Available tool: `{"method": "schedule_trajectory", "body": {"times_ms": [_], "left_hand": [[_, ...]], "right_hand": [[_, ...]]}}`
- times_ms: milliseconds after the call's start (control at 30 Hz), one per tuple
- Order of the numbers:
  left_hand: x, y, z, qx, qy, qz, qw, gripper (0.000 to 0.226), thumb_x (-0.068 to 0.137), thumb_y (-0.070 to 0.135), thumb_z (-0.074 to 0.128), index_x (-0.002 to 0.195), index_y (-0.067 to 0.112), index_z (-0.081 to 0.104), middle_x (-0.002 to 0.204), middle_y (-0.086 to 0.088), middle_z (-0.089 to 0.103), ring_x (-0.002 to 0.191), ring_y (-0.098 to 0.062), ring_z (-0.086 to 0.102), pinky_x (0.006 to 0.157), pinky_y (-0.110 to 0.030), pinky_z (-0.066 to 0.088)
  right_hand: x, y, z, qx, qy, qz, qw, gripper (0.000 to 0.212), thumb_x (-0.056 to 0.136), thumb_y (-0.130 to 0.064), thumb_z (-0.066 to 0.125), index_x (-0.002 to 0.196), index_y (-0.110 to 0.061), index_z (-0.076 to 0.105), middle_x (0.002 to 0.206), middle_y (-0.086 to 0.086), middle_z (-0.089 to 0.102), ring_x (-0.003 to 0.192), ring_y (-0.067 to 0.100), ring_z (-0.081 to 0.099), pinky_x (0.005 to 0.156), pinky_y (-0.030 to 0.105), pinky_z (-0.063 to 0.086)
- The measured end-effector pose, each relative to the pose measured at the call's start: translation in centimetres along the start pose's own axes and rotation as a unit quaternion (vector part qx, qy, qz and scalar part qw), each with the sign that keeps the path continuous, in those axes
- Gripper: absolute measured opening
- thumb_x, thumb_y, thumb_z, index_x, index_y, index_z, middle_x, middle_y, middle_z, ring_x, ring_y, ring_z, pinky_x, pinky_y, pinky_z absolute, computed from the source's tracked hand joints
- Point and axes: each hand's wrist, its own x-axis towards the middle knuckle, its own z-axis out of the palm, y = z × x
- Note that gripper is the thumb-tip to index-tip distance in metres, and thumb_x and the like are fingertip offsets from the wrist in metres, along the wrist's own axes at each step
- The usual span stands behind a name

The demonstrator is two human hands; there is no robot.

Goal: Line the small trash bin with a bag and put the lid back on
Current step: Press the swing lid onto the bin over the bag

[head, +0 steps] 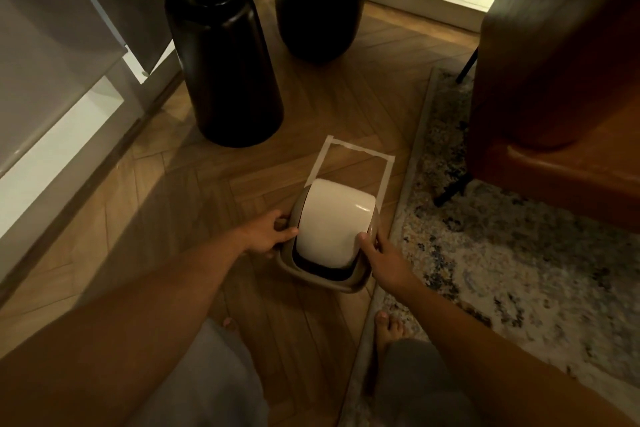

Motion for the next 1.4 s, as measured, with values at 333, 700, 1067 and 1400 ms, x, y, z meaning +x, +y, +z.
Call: {"method": "schedule_trajectory", "body": {"times_ms": [333,700,1067,1400], "left_hand": [[0.8,-0.8,0.5,-0.006,0.013,-0.006,1.000,0.066,0.097,0.039,0.061,0.154,0.024,0.033,0.156,-0.002,0.043,0.127,-0.028,0.056,0.074,-0.037,0.060],[0.1,0.5,0.6,0.081,0.063,0.125,0.987,0.095,0.088,0.046,0.072,0.160,0.029,0.014,0.164,0.000,0.029,0.146,-0.016,0.031,0.109,-0.028,0.030],[0.1,2.7,1.4,0.064,0.111,0.164,0.978,0.061,0.105,0.030,0.049,0.160,0.030,0.022,0.162,-0.003,0.035,0.147,-0.023,0.035,0.105,-0.025,0.025],[1.6,2.7,0.8,0.051,0.092,0.158,0.982,0.060,0.105,0.028,0.049,0.158,0.038,0.023,0.162,-0.002,0.033,0.149,-0.024,0.031,0.110,-0.031,0.025]], "right_hand": [[0.4,0.9,1.2,0.027,0.000,-0.045,0.999,0.063,0.111,-0.041,0.040,0.167,-0.026,0.015,0.150,-0.006,0.045,0.136,0.008,0.041,0.083,-0.006,0.042],[0.8,0.9,0.4,-0.160,0.126,-0.122,0.971,0.074,0.096,-0.067,0.052,0.156,-0.032,0.025,0.160,-0.004,0.030,0.132,0.001,0.032,0.105,0.030,0.031],[3.0,-0.7,-0.5,-0.173,0.069,-0.141,0.972,0.061,0.112,-0.042,0.036,0.165,-0.017,0.025,0.170,0.005,0.029,0.154,0.024,0.031,0.123,0.050,0.032],[3.5,-0.5,-0.9,-0.152,0.068,-0.126,0.978,0.058,0.112,-0.041,0.039,0.165,-0.022,0.026,0.167,0.002,0.038,0.150,0.022,0.038,0.122,0.043,0.035]]}}
